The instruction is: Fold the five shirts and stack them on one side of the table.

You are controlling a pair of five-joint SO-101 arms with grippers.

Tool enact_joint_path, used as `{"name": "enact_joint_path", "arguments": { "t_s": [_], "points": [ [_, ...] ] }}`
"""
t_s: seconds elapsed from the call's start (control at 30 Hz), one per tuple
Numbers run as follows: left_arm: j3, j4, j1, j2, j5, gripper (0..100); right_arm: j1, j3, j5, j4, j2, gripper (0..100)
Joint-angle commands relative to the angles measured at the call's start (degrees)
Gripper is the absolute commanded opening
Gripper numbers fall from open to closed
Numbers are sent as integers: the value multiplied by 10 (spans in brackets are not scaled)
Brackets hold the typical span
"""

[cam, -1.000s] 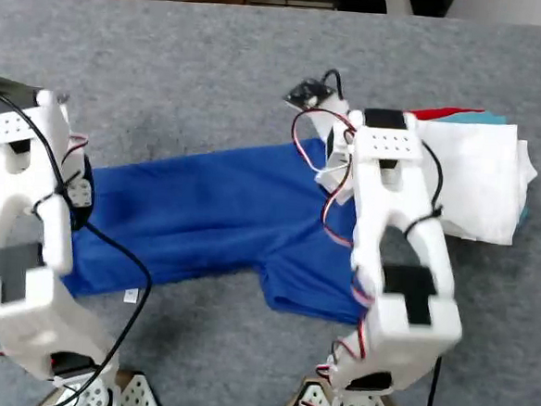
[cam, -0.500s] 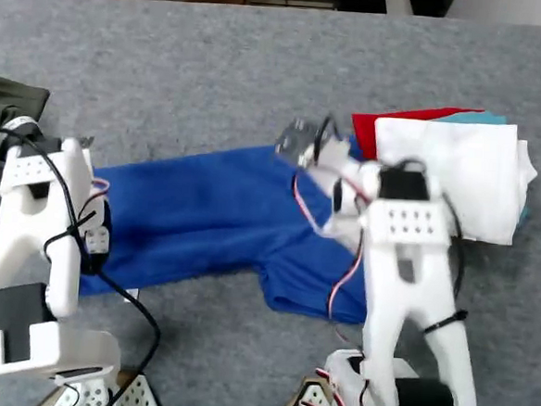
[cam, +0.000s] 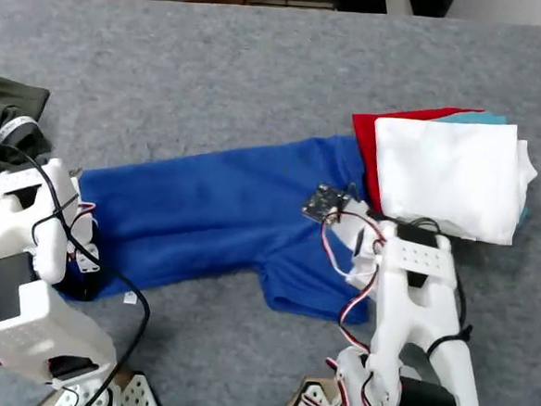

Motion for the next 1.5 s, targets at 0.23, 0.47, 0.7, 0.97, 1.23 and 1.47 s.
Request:
{"name": "enact_joint_path", "arguments": {
  "t_s": [0.23, 0.47, 0.7, 0.97, 1.23, 1.47],
  "points": [
    [4, 28, -30, -50, -37, 19, 48, -39, 52, 27, -13, 2],
    [-48, 126, -24, -234, -36, 19, 20, -116, 54, 145, -126, 2],
    [-81, 197, -52, -399, -39, 19, -126, -108, 50, 262, -283, 2],
    [-77, 199, -178, -495, -121, 19, -254, 25, 11, 263, -342, 217],
    [-33, 197, -204, -540, -127, 19, -342, 124, -43, 178, -341, 184],
    [18, 175, -203, -548, -127, 19, -340, 182, -47, 127, -341, 185]
  ]
}}
